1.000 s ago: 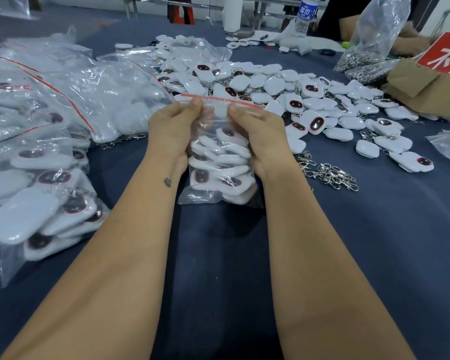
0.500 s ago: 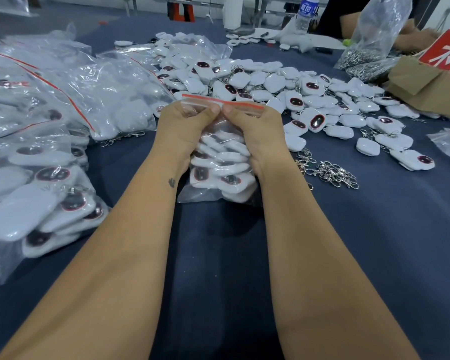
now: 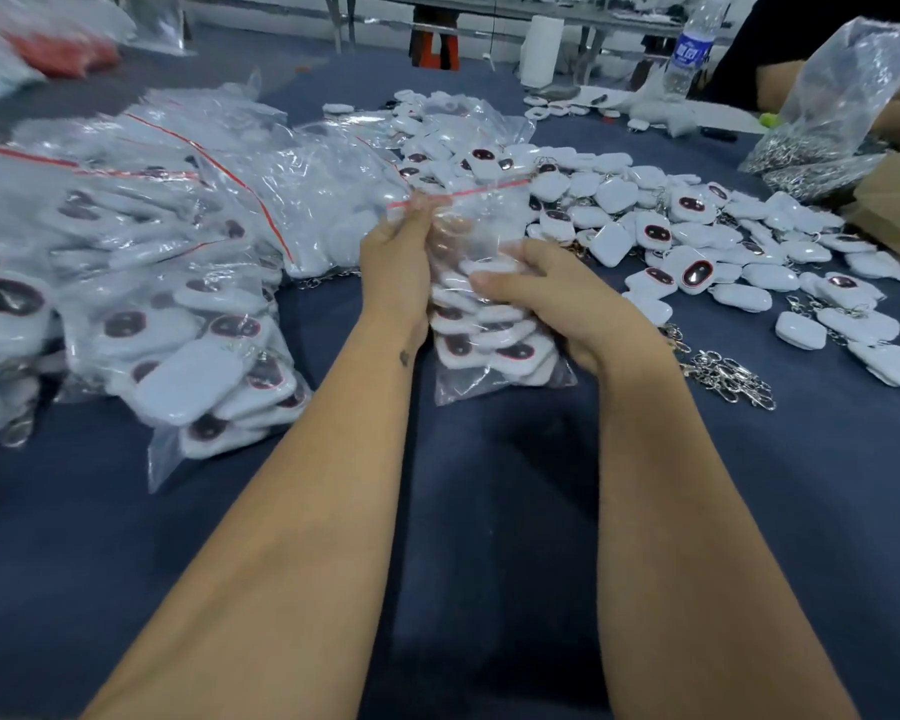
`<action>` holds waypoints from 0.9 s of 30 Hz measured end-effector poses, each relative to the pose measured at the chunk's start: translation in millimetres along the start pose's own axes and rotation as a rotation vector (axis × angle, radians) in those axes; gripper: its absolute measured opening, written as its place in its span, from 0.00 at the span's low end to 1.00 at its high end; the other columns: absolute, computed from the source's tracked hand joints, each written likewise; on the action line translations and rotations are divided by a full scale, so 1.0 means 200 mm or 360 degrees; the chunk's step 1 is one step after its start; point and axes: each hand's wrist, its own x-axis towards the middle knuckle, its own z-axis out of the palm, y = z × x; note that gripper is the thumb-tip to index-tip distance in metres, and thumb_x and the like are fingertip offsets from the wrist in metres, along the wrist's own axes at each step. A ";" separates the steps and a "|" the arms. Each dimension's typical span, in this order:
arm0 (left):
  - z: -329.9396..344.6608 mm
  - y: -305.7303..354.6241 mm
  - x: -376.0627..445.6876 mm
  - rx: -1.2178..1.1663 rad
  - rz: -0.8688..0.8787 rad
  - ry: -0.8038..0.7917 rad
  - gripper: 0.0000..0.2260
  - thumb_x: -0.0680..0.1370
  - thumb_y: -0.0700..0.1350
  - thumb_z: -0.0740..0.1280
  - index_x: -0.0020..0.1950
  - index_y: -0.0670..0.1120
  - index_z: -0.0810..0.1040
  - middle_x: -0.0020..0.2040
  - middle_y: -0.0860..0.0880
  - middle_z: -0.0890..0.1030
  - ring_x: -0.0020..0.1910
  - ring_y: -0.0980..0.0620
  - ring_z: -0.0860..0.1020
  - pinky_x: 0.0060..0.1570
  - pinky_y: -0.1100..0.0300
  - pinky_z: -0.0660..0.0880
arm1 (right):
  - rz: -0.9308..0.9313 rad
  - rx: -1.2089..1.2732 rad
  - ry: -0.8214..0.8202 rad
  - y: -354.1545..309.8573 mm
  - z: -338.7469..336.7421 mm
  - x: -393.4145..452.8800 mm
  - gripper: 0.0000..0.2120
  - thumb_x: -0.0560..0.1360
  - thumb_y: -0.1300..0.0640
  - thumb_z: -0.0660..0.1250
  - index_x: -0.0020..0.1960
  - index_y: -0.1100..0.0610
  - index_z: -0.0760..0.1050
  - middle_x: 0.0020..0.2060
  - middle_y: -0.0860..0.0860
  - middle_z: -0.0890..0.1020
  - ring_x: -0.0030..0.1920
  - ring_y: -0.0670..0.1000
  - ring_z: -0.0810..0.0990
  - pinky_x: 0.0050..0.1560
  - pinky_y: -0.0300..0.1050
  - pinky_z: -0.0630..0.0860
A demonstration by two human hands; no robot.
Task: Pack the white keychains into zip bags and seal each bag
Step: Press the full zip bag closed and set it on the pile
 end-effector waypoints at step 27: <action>-0.46 0.70 0.20 0.1532 0.0427 0.0495 0.17 0.77 0.46 0.58 0.63 0.54 0.79 0.62 0.51 0.79 0.70 0.46 0.66 0.68 0.53 0.66 | -0.0153 -0.1084 0.0448 -0.22 0.67 0.24 0.11 0.74 0.59 0.62 0.52 0.51 0.81 0.55 0.50 0.79 0.59 0.56 0.75 0.55 0.48 0.64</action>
